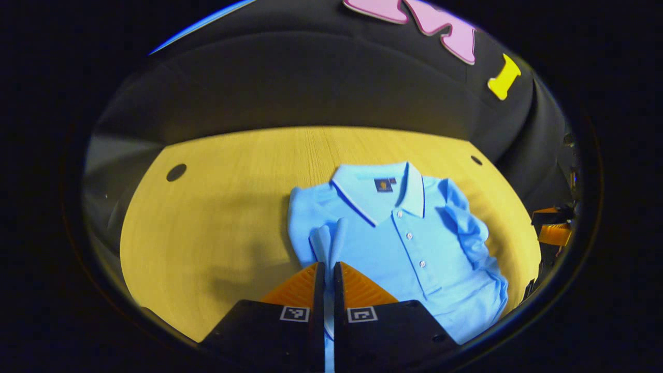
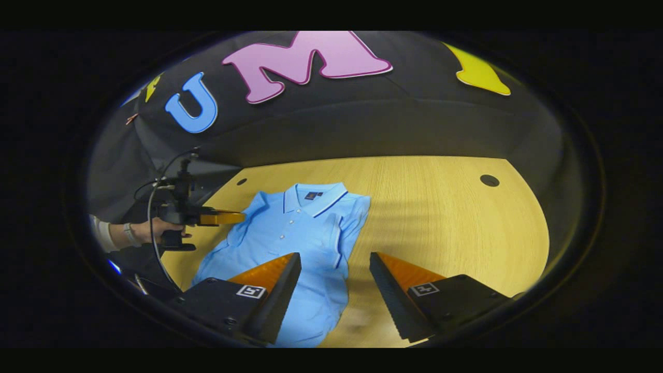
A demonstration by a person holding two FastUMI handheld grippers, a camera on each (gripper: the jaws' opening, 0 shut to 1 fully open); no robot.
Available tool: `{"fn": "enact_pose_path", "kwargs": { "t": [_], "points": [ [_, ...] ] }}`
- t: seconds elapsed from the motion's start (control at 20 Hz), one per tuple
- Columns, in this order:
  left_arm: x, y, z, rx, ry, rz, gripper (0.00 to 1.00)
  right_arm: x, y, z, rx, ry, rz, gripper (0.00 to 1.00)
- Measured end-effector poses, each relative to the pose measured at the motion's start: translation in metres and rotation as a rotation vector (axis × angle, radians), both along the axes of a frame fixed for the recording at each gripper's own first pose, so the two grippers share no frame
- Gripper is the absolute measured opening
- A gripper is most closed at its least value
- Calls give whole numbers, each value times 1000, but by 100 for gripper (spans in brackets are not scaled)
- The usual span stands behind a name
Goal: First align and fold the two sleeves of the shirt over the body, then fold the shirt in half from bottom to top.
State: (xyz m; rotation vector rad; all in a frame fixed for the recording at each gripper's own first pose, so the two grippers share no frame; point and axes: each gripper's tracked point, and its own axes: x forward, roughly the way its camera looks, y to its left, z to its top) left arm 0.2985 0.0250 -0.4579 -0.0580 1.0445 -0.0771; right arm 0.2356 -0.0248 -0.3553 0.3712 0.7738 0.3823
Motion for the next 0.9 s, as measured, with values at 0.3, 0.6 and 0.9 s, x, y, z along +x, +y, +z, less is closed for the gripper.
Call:
{"fn": "enact_pose_path", "kwargs": {
  "t": [0.3, 0.6, 0.9],
  "points": [
    [6, 14, 26, 55, -71, 43, 76, -13, -6, -2, -8, -1, 5, 85],
    [-85, 24, 112, -34, -111, 67, 92, -51, 2, 16, 2, 4, -40, 88],
    [-270, 29, 99, -92, 100, 39, 95, -145, 22, 16, 23, 87, -96, 93]
  ]
}}
